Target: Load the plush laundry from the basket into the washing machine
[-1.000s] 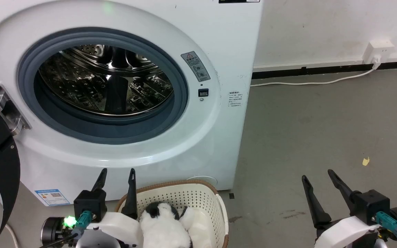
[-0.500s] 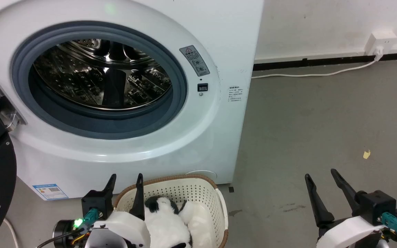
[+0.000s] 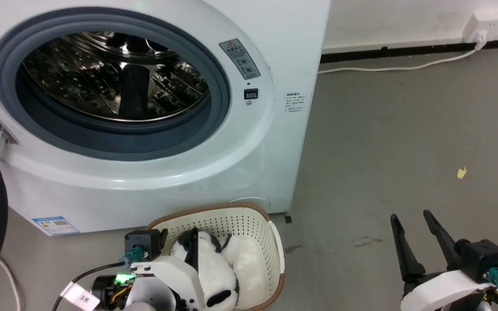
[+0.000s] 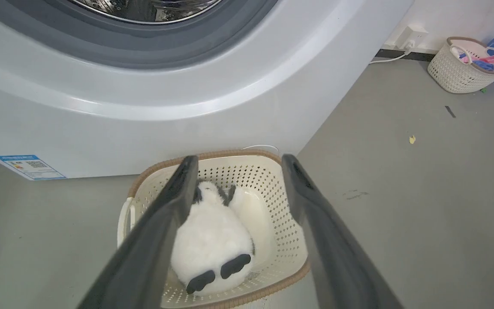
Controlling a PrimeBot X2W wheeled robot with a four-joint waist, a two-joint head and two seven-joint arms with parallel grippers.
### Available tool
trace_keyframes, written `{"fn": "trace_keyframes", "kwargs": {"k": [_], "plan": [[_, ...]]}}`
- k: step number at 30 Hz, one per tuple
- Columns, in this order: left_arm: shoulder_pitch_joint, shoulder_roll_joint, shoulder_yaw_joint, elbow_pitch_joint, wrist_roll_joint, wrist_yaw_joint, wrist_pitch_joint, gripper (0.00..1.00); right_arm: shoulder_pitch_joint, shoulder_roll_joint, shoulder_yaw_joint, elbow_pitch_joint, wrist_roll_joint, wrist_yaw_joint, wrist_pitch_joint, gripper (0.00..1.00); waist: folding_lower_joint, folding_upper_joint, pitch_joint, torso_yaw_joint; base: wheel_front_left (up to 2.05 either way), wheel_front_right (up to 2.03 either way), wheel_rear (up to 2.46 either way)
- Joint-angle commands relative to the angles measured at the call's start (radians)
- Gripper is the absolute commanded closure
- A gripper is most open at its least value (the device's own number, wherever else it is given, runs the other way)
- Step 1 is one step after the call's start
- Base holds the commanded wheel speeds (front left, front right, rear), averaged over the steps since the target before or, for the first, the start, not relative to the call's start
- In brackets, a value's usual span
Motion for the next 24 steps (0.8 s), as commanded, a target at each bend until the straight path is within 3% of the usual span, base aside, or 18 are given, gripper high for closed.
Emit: {"fn": "trace_keyframes", "kwargs": {"k": [1,13,24], "plan": [[-0.027,0.001,-0.016,0.029,-0.022,0.01,0.012,0.0,-0.014,0.0,-0.003,0.004,0.013,0.0,-0.012,0.0,-0.0001,0.0,0.019,-0.004,0.0,0.0,0.0],[-0.116,0.001,-0.072,0.156,-0.095,0.038,0.035,0.0,-0.043,0.001,-0.023,-0.006,0.037,0.0,-0.032,0.0,-0.0001,0.0,0.124,-0.012,0.0,0.0,0.0],[-0.26,0.006,-0.137,0.324,-0.143,0.051,0.013,0.0,-0.072,0.001,-0.064,-0.071,0.063,-0.001,-0.04,0.0,-0.0001,0.0,0.287,-0.011,0.0,0.0,0.0]]}}
